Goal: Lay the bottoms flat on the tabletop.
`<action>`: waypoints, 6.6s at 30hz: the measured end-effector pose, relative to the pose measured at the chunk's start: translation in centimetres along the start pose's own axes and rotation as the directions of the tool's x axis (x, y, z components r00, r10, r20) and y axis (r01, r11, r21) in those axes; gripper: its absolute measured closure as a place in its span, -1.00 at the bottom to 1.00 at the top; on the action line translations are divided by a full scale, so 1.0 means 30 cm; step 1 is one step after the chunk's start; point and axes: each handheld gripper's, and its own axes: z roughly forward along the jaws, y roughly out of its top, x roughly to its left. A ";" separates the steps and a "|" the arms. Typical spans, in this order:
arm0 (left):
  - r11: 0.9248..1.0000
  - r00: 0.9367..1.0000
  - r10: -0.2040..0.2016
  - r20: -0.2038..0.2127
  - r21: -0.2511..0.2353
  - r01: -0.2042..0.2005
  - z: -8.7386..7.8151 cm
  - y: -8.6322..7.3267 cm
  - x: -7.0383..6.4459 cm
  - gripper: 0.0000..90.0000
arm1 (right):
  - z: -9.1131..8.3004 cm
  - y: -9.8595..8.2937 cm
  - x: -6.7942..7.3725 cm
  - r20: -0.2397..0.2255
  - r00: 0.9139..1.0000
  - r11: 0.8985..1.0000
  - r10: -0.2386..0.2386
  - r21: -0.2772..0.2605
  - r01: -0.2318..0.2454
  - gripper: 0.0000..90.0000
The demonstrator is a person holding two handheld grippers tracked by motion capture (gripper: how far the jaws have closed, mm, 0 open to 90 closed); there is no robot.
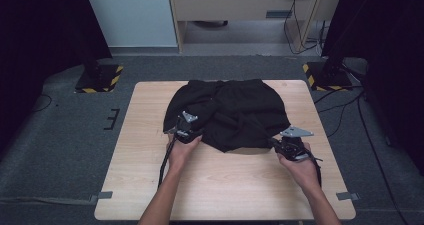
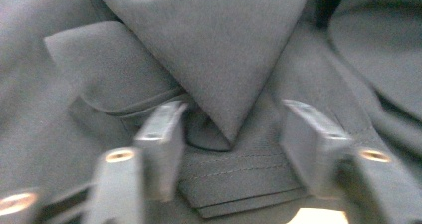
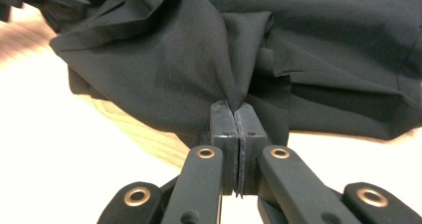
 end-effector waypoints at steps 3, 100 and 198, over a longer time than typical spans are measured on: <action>1.000 1.000 -0.007 0.021 -0.014 0.007 -0.014 -0.015 0.014 0.54 | -0.017 -0.017 0.005 -0.008 1.000 1.000 0.013 -0.021 -0.013 0.99; 0.991 0.991 0.130 0.011 -0.032 -0.130 -0.397 -0.347 0.083 -0.18 | -0.181 -0.179 0.125 -0.062 0.994 0.994 -0.085 0.059 0.088 0.57; 0.994 0.990 0.106 0.092 0.008 -0.107 -0.573 -0.428 0.201 0.72 | -0.034 -0.147 -0.066 0.024 0.997 0.993 0.080 0.082 -0.082 0.73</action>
